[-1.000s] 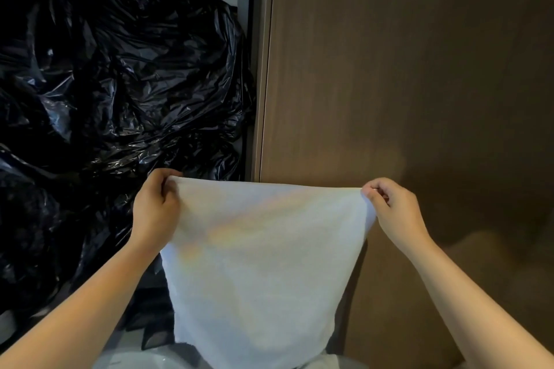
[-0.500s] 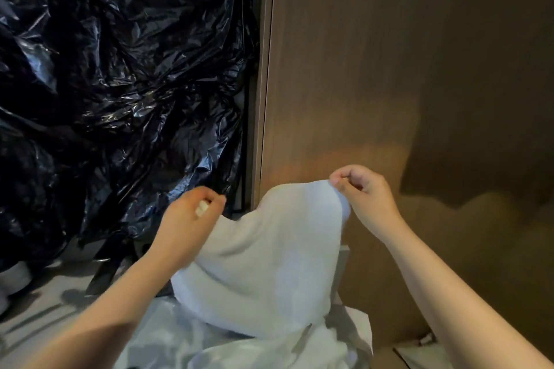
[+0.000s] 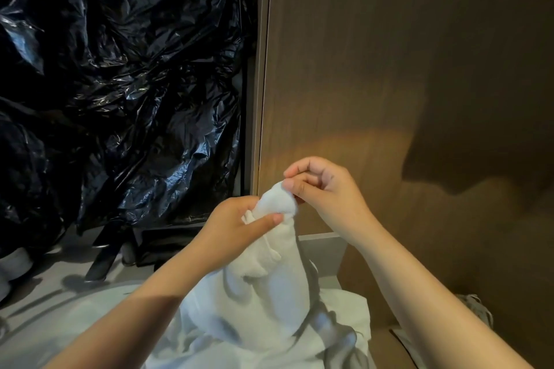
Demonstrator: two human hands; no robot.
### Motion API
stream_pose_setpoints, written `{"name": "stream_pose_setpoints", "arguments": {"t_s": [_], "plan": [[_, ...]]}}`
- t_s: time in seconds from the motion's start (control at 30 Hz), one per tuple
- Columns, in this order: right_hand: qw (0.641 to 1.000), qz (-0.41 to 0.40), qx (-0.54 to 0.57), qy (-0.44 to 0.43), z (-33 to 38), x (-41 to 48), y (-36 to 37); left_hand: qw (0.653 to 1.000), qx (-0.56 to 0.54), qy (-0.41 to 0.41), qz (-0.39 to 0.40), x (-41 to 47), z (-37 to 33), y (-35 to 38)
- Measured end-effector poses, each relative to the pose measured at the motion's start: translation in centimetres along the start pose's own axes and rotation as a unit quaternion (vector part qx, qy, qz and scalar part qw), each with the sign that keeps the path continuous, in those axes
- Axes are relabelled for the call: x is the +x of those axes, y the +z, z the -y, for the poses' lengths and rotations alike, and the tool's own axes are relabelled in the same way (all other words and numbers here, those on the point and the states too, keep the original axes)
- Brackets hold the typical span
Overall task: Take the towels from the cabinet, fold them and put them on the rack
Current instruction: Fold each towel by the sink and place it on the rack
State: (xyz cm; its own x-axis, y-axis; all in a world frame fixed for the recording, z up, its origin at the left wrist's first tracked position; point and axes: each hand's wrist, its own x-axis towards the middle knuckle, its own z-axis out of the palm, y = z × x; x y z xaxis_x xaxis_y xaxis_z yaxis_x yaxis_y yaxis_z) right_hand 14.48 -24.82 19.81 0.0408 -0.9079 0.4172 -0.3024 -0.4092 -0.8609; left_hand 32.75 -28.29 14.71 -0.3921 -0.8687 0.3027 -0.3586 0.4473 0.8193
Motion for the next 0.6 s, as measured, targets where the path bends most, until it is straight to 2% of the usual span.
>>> {"name": "stream_pose_setpoints", "arguments": {"t_s": [0.07, 0.23, 0.33, 0.43, 0.53, 0.6], "plan": [[1.000, -0.006, 0.023, 0.015, -0.4, -0.2, -0.2, 1.000, -0.013, -0.002, -0.007, -0.2, 0.2, -0.2], [0.999, 0.023, -0.036, 0.021, -1.5, -0.8, -0.6, 1.000, 0.005, -0.004, -0.015, -0.3, 0.2, -0.2], [0.997, -0.023, -0.072, 0.025, -2.5, -1.4, -1.1, 0.998, 0.023, -0.018, -0.062, -0.2, 0.0, -0.5], [0.986, -0.097, -0.118, 0.068, -3.7, -2.2, -2.1, 0.994, -0.034, -0.084, -0.067, -0.3, -0.1, -0.9], [0.968, -0.122, -0.193, 0.107, -4.0, -2.9, -2.2, 0.978, -0.135, -0.149, -0.064, -0.3, -0.9, -0.9], [0.963, -0.126, -0.226, 0.070, -3.6, -3.3, -1.8, 0.963, -0.207, -0.160, -0.069, -0.4, -1.5, -0.9]]}}
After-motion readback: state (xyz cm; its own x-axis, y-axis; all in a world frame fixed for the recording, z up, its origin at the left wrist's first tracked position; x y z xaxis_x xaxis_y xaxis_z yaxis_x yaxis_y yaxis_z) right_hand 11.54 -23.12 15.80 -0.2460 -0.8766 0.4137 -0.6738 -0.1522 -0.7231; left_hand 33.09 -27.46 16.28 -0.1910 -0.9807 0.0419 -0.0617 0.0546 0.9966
